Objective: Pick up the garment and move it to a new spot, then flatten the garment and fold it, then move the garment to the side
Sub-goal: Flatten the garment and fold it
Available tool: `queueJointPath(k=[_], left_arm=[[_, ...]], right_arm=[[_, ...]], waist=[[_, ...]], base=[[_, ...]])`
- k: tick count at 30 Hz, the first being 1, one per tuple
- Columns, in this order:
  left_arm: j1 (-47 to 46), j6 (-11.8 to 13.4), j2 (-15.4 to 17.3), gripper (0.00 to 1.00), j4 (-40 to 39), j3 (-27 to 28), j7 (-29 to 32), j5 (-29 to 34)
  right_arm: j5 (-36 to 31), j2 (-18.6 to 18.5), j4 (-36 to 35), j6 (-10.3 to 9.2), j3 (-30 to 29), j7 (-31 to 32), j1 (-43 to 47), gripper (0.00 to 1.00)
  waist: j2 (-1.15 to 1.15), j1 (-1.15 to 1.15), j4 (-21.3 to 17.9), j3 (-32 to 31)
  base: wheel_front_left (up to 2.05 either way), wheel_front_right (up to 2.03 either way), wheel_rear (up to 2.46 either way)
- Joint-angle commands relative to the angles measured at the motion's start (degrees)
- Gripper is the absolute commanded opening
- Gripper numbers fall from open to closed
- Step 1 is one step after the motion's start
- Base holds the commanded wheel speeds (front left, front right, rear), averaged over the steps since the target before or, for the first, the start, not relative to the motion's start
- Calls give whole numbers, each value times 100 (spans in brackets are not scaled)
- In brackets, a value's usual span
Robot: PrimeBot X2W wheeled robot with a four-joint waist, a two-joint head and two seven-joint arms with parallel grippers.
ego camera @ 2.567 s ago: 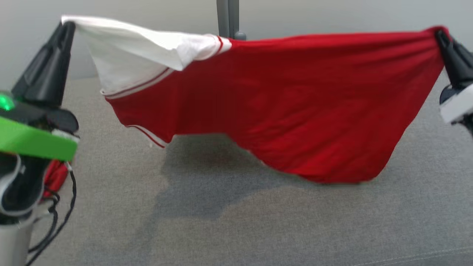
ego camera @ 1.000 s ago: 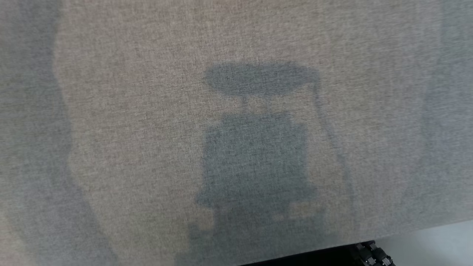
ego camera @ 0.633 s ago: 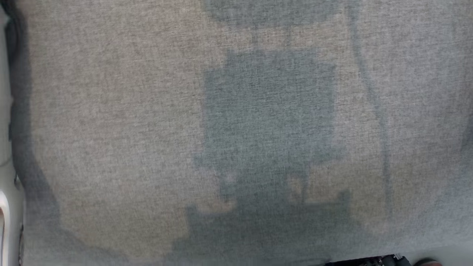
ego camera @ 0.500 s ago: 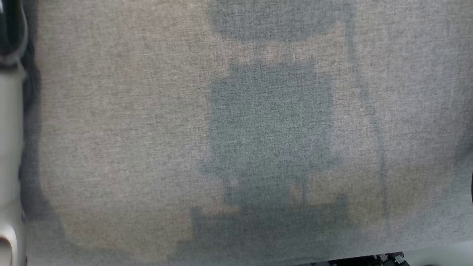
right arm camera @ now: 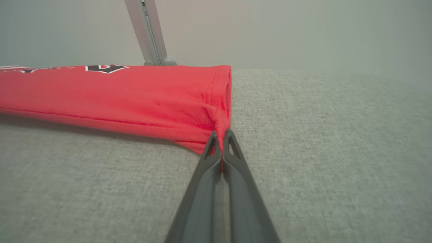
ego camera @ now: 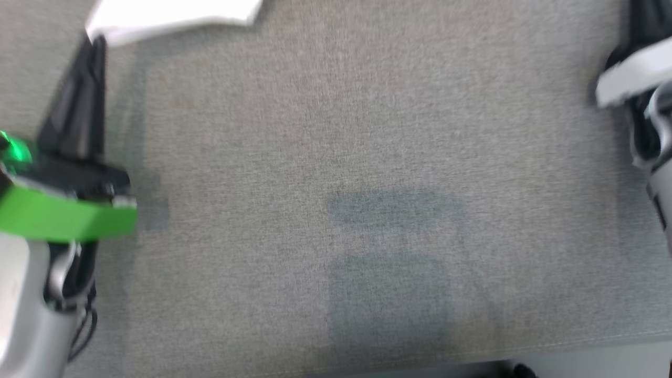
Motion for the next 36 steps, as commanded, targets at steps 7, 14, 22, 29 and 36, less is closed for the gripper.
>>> queueJointPath(k=[7,14,22,29,36], left_arm=[[1881,126,297,0,-309,-278,177,-370],[2952,437,172,0,-766,-453,298,-516],[3672,663,74,0,-1229,-646,414,-639],[3983,803,94,0,-1671,-799,622,-696],[3371,691,-154,0,-1429,-814,667,-843]], right_arm=[[985,-434,-24,-17,746,27,1438,0],[1134,-665,-558,-16,711,27,2458,0],[1039,-735,-1195,-15,336,27,3559,0],[772,-922,-1827,-14,186,27,4423,0],[714,-850,-1525,-14,545,27,3976,0]], waist=[[0,1,21,-2177],[0,1,23,-2701],[0,1,63,-2956],[0,1,5,-2844],[0,1,-175,-2644]], base=[[0,0,0],[0,0,0],[0,0,0],[0,0,0],[0,0,0]])
